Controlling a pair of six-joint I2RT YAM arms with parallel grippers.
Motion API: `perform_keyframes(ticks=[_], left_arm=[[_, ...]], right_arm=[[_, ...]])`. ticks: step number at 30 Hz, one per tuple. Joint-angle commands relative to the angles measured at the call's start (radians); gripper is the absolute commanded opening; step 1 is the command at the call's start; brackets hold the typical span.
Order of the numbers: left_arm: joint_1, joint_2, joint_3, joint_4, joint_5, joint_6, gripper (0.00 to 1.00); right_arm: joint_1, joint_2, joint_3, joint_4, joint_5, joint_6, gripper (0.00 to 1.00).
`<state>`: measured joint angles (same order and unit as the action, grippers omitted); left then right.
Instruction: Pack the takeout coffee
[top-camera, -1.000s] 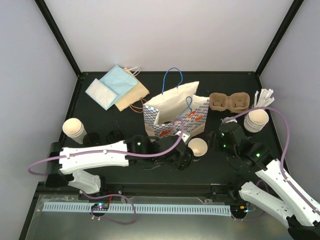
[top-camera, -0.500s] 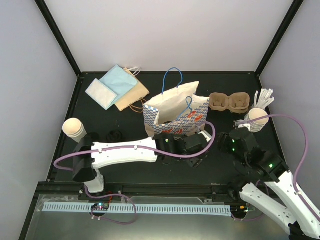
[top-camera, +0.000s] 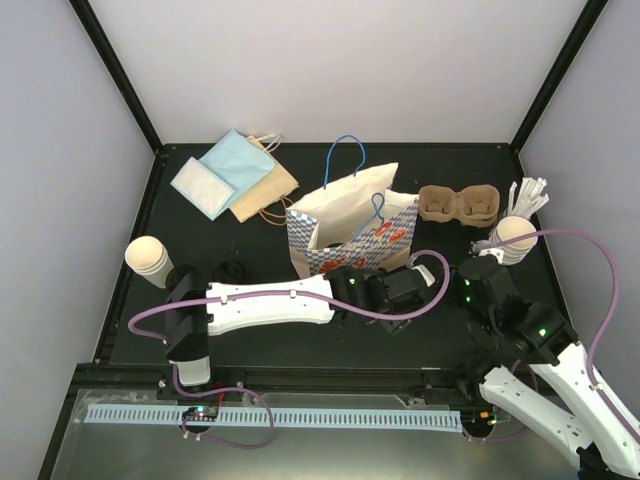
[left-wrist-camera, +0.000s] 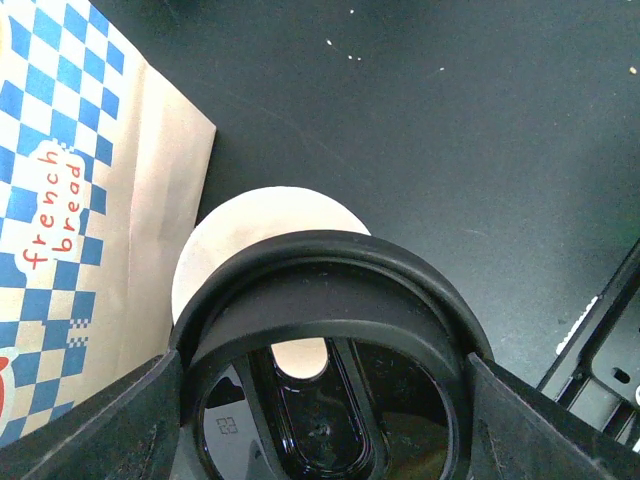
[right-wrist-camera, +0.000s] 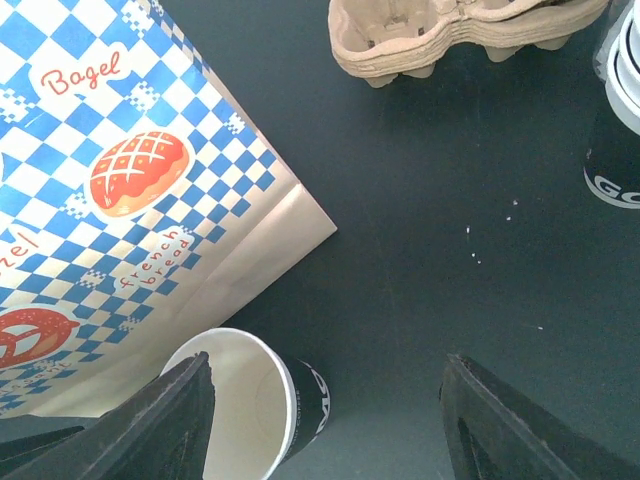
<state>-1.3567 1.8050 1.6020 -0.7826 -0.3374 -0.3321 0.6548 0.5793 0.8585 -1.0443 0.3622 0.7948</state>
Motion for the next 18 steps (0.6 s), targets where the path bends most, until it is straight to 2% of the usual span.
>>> perform_keyframes(ticks=[1, 6, 12, 18], left_arm=[[0.010, 0.010, 0.050, -0.011, -0.001, 0.022, 0.68], [0.022, 0.008, 0.048, -0.003, 0.013, 0.025, 0.68], [0.033, 0.009, 0.047, -0.009, 0.029, 0.021, 0.68], [0.049, -0.016, 0.011, 0.019, 0.055, 0.018, 0.69]], right_arm=[[-0.004, 0.006, -0.008, 0.006, 0.015, 0.036, 0.65], [-0.004, 0.017, -0.045, 0.030, -0.020, 0.042, 0.65], [-0.014, 0.126, -0.029, 0.008, -0.021, 0.062, 0.65], [-0.159, 0.135, -0.066, 0.088, -0.211, -0.024, 0.65]])
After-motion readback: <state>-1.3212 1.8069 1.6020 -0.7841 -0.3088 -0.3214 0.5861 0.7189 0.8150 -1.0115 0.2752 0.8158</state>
